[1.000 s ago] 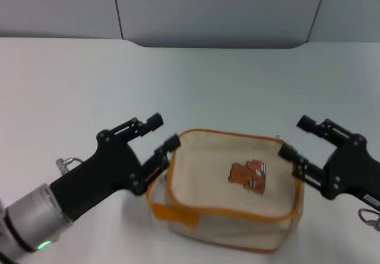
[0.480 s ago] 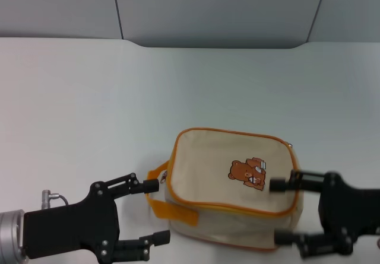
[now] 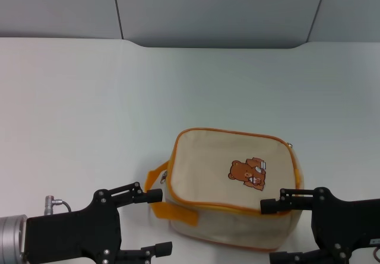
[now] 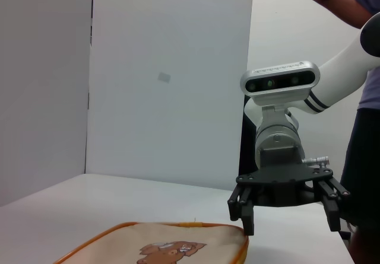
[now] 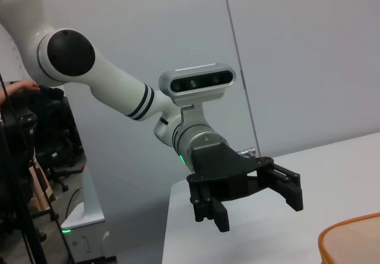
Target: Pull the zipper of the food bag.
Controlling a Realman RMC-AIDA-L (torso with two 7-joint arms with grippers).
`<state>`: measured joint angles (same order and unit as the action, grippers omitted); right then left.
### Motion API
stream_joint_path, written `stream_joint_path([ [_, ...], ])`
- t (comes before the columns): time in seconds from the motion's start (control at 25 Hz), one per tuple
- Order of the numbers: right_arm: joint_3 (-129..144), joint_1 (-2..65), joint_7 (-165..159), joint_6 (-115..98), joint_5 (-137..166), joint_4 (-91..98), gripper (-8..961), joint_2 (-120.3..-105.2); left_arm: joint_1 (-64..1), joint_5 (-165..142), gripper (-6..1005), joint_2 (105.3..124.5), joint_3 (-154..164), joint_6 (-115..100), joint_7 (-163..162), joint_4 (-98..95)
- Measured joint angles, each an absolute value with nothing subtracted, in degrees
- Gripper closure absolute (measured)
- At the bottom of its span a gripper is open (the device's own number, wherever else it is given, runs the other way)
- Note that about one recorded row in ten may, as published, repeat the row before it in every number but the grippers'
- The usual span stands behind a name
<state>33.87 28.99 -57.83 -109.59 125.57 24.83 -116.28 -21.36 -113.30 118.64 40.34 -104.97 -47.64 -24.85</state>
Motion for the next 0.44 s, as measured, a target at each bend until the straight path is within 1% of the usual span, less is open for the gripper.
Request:
stream_joint_path([
  [0.44, 33.7, 27.9, -57.0, -109.4, 125.4, 25.0, 139, -116.67, -21.2, -113.2, 167, 118.89, 40.4, -104.3, -45.7, -24.5],
])
